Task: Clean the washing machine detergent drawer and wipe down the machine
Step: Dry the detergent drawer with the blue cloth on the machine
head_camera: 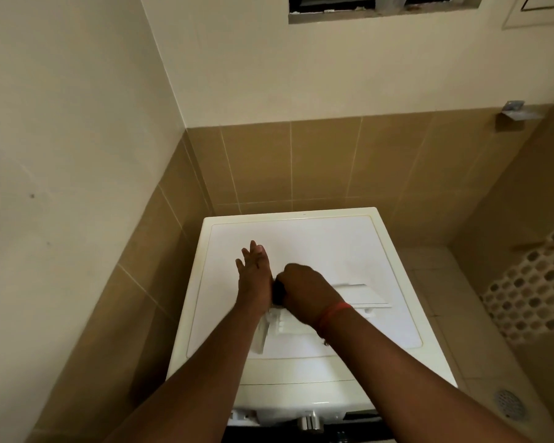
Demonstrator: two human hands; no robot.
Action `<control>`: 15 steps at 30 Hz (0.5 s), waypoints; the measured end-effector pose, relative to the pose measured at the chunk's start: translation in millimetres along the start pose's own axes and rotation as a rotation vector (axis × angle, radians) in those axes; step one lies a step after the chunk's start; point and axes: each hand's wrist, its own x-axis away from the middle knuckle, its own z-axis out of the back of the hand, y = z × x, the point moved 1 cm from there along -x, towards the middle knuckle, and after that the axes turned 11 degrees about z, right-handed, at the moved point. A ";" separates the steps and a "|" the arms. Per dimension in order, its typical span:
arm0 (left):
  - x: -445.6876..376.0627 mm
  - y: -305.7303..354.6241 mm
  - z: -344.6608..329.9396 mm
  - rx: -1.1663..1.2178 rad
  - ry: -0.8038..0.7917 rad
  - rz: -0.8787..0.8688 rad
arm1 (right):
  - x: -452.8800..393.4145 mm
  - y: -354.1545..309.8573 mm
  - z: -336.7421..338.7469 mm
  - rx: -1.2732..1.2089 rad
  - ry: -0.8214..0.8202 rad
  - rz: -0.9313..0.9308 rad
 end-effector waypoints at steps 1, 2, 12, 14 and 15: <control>-0.2 -0.3 -0.2 -0.009 0.001 0.000 | -6.3 0.7 2.8 0.004 0.008 -0.030; -0.3 -1.1 -0.1 -0.030 0.007 -0.003 | -11.1 1.3 4.4 0.005 0.024 -0.058; -8.1 -2.2 -2.1 -0.003 -0.028 0.015 | -16.0 -5.4 10.3 0.000 -0.077 -0.120; -5.6 -3.2 -1.5 -0.036 0.009 -0.012 | -15.6 -6.7 14.2 0.018 -0.024 -0.123; -4.9 -3.1 -0.9 -0.034 0.010 -0.015 | -14.0 -8.3 14.3 0.012 -0.026 -0.123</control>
